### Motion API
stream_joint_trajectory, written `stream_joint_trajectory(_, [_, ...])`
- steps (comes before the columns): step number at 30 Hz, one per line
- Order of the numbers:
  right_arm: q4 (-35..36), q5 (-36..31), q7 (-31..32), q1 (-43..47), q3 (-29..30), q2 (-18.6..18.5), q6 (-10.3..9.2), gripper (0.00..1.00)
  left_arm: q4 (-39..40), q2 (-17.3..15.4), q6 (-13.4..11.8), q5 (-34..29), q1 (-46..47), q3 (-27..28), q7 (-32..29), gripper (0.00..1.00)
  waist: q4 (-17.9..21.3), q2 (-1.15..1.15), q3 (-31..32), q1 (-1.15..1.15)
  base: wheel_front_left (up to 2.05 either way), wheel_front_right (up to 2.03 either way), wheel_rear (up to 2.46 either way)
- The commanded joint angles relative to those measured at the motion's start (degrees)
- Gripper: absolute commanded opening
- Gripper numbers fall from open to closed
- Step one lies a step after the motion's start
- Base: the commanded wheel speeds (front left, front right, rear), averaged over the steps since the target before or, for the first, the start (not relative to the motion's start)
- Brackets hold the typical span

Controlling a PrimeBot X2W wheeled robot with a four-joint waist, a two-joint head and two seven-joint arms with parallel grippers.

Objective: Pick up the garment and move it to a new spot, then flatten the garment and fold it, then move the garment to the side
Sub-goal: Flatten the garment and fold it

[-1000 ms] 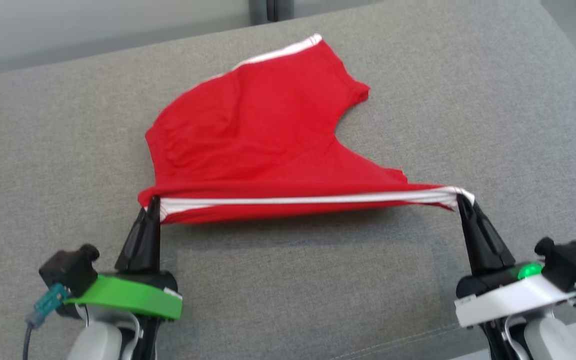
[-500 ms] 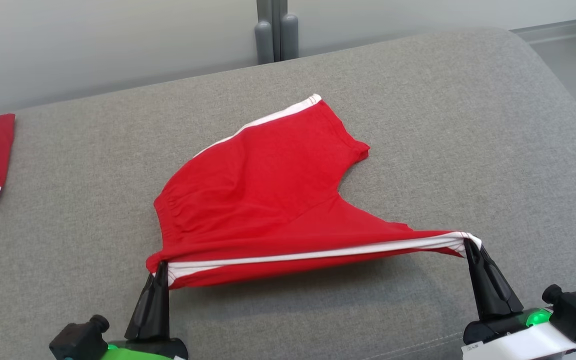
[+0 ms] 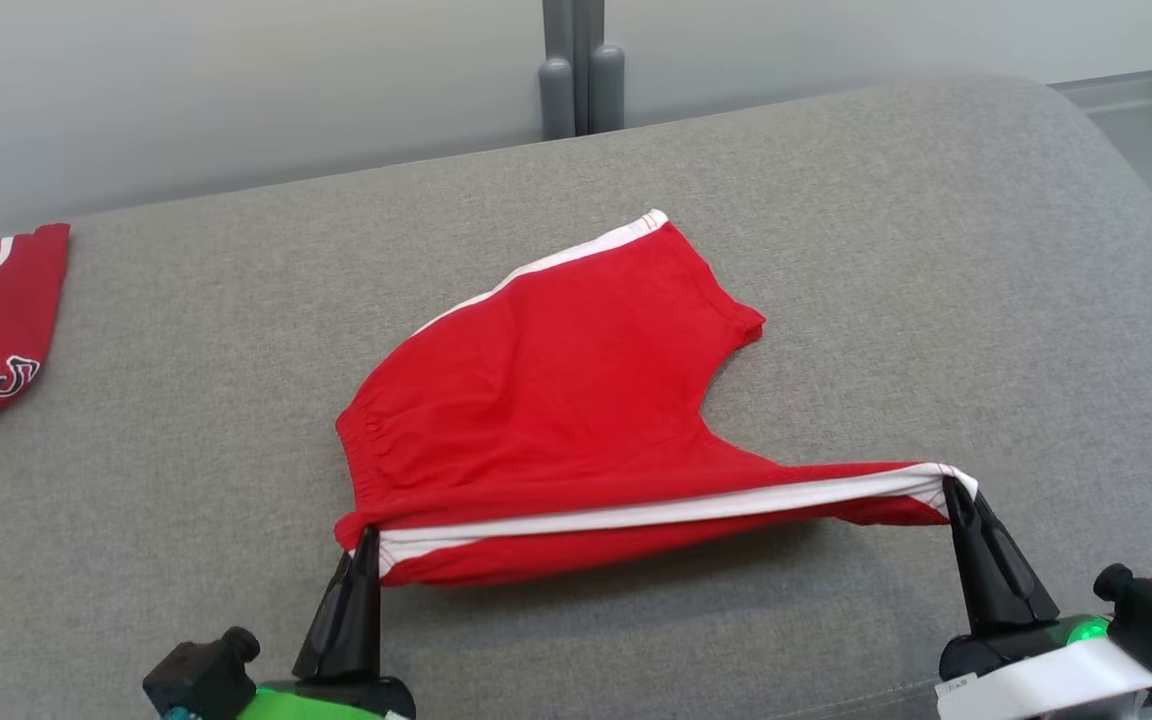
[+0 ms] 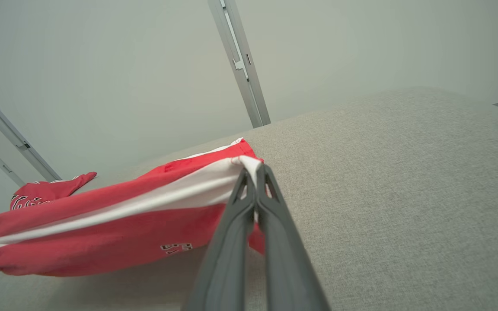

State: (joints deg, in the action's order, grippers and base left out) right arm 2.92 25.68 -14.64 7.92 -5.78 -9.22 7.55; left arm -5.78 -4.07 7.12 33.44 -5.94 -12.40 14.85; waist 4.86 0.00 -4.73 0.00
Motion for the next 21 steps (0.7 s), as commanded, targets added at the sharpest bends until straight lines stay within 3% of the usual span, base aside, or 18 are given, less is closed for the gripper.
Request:
stream_joint_trajectory(1, [-1.0,0.6,-0.1,-1.6,0.6,-0.4,-0.12,0.00,-0.9,0.3,0.3,1.1,2.5,0.0,0.0,0.00,-1.3,0.00,-0.6,0.00,0.00,0.00,0.00])
stream_joint_trajectory(12, [-8.3,0.4,1.9,-13.5,1.2,-4.5,-0.12,0.00,-11.6,1.0,-0.9,3.7,16.9,-3.9,-0.1,0.00,-6.7,0.00,-5.3,0.00,0.00,0.00,0.00])
stream_joint_trajectory(21, [-18.6,0.9,5.2,-29.2,-2.2,-9.9,-0.12,0.00,-22.1,1.0,-5.3,10.5,29.2,-9.1,0.4,0.00,-9.7,0.00,-9.8,0.00,0.00,0.00,0.00])
